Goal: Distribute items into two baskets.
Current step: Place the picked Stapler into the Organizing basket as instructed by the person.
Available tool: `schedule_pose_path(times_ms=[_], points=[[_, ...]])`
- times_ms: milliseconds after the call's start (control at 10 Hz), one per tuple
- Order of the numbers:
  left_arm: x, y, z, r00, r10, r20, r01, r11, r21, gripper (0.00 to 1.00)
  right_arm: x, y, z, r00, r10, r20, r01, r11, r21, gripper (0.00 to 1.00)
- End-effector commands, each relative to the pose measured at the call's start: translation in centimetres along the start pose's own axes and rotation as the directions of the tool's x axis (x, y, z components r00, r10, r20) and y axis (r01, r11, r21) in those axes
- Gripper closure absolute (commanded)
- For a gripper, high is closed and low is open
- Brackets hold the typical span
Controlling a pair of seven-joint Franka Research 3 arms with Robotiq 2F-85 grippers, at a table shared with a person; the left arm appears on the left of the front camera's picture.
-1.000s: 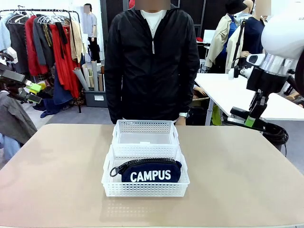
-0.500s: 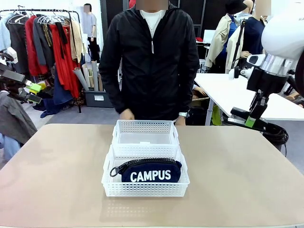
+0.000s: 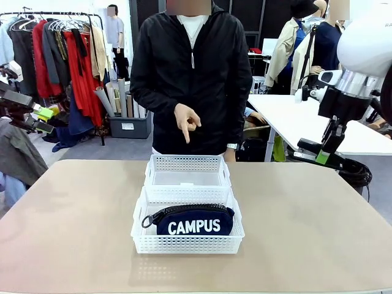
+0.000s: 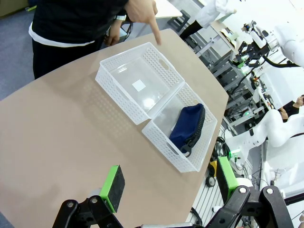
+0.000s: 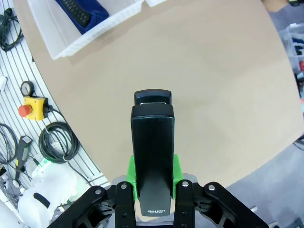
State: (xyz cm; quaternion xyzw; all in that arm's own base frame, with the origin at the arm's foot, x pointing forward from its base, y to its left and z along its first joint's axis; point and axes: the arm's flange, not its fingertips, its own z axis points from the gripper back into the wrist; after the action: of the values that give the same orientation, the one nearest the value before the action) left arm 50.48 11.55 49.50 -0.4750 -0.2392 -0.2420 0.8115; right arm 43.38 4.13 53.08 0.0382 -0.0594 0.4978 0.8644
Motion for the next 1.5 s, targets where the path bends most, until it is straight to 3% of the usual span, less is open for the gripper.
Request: schedule_pose_path(times_ms=[0, 900, 1400], points=[[0.0, -0.1, 0.1, 1.000, -0.001, 0.003, 0.001, 1.000, 0.002, 0.00, 0.0, -0.1, 0.2, 1.000, -0.006, -0.005, 0.006, 1.000, -0.017, 1.00], [0.0, -0.1, 0.1, 1.000, -0.001, 0.003, 0.001, 1.000, 0.002, 0.00, 0.0, 0.0, 0.0, 1.000, 0.000, 0.000, 0.000, 1.000, 0.000, 1.00], [0.0, -0.1, 0.1, 1.000, -0.001, 0.003, 0.001, 1.000, 0.002, 0.00, 4.3, -1.8, -1.2, 0.997, 0.079, 0.006, -0.079, 0.996, -0.034, 1.00]])
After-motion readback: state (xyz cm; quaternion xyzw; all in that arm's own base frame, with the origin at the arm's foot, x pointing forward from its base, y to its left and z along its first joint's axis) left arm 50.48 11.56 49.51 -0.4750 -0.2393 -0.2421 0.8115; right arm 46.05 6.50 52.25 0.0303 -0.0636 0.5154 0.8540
